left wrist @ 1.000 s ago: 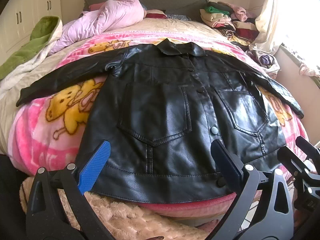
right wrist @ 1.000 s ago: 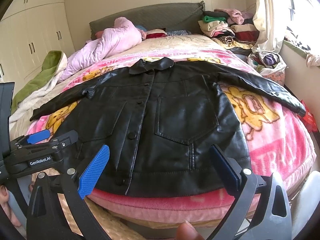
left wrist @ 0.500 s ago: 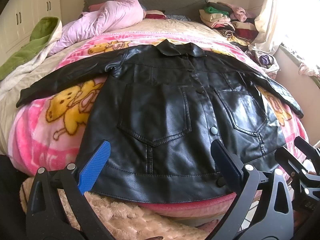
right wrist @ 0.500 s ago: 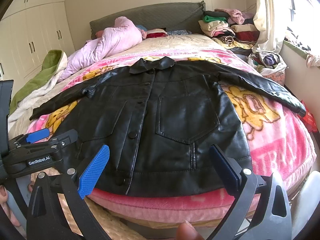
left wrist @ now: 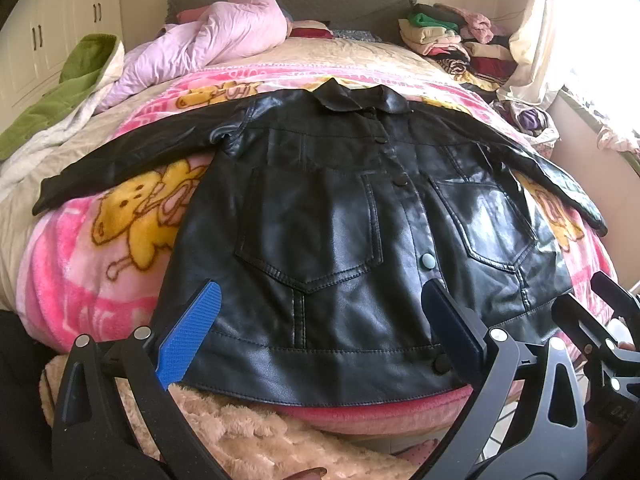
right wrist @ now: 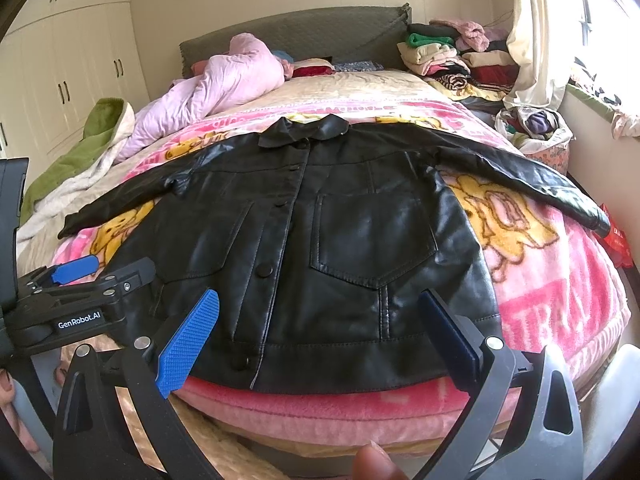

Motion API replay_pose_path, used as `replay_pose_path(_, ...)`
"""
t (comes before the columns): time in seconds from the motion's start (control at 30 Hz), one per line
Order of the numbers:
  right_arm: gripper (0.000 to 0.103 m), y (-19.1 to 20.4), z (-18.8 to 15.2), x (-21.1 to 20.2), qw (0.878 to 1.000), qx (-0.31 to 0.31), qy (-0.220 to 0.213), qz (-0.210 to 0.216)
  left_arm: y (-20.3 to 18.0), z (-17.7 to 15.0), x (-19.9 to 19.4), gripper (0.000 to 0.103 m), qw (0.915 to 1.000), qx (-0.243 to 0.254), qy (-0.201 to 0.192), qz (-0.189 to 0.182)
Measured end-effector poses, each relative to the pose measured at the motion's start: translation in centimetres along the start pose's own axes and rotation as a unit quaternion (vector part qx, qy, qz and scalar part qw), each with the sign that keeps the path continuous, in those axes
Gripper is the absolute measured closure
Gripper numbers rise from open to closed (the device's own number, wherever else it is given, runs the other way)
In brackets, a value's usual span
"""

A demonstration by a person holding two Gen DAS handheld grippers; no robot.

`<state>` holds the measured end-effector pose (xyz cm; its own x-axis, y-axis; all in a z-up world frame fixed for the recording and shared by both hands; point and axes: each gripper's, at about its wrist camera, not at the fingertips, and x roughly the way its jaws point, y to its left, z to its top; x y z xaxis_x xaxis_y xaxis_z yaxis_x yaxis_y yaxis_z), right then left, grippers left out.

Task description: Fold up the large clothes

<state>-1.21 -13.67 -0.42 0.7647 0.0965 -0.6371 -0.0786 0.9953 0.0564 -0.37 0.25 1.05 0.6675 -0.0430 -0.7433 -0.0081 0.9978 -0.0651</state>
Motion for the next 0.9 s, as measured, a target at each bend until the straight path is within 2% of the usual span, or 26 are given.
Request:
replay_pose_path(0.4, 0.004, -0.2, 1.9, 0.5, 1.0, 0.008, 0.001, 0.023, 0.5, 1.8, 0.1, 0.009, 0.9999, -0.011, -0.003, 0.007)
replay_pose_path(0.77, 0.004, -0.5, 6.9, 0.9, 0.999, 0.014, -0.036, 0.032, 1.2, 5.8, 1.4, 0.009, 0.9997, -0.01, -0.008, 0.019)
replay_pose_path(0.9, 0.004, -0.9, 8.7, 1.4, 0.998, 0.03, -0.037, 0.048, 1.3, 7.3, 1.7, 0.009, 0.9998, -0.011, -0.014, 0.01)
